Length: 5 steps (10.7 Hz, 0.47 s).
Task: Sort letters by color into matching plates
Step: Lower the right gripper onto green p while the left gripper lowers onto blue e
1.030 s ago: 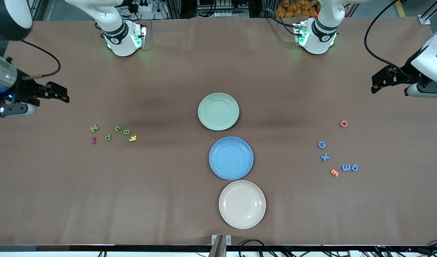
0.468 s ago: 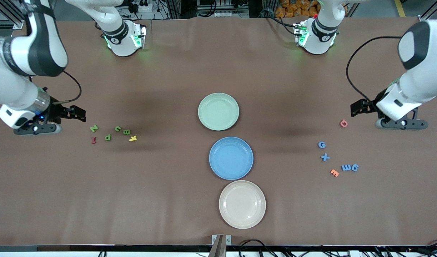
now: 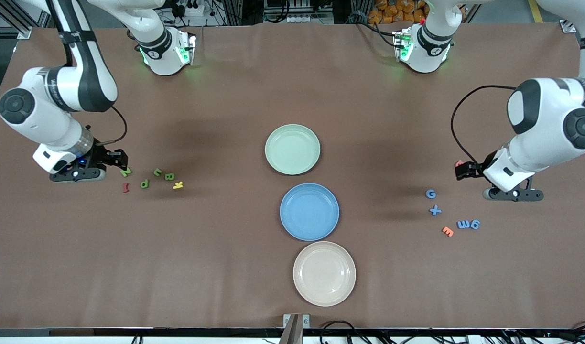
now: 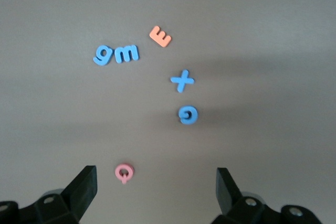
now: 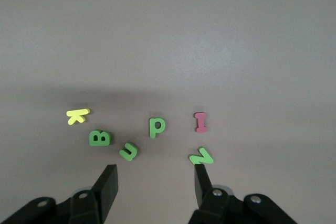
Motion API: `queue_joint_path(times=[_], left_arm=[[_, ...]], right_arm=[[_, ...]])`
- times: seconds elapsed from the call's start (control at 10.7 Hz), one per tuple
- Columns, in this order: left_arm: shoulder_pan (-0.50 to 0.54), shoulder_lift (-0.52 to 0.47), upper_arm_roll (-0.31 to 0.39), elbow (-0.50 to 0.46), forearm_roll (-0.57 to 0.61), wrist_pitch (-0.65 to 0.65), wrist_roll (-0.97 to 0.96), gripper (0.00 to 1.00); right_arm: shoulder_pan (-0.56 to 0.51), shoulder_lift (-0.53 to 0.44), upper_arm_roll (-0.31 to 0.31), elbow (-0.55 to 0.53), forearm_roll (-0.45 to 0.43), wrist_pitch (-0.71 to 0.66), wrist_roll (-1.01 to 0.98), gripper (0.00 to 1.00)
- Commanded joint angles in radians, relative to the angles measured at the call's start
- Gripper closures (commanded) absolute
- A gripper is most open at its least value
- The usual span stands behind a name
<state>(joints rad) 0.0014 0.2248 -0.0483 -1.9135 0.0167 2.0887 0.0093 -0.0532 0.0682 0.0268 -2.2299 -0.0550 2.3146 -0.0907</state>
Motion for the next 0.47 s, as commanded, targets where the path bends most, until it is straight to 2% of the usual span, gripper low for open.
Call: queue_joint_path(times=[0.0, 0.19, 0.37], left_arm=[[0.015, 0.077, -0.004, 0.01, 0.034, 0.091, -0.018, 0.0], [-0.001, 0.132, -0.005, 0.014, 0.034, 0.126, -0.15, 0.0], [-0.011, 0.166, -0.007, 0.01, 0.035, 0.157, -0.181, 0.0]], right_arm=[[-0.007, 0.042, 0.002, -0.101, -0.013, 0.19, -0.011, 0.32], [-0.007, 0.094, 0.002, -0.161, -0.014, 0.349, -0.011, 0.37], [-0.007, 0.142, 0.002, -0.166, -0.014, 0.416, -0.011, 0.4]])
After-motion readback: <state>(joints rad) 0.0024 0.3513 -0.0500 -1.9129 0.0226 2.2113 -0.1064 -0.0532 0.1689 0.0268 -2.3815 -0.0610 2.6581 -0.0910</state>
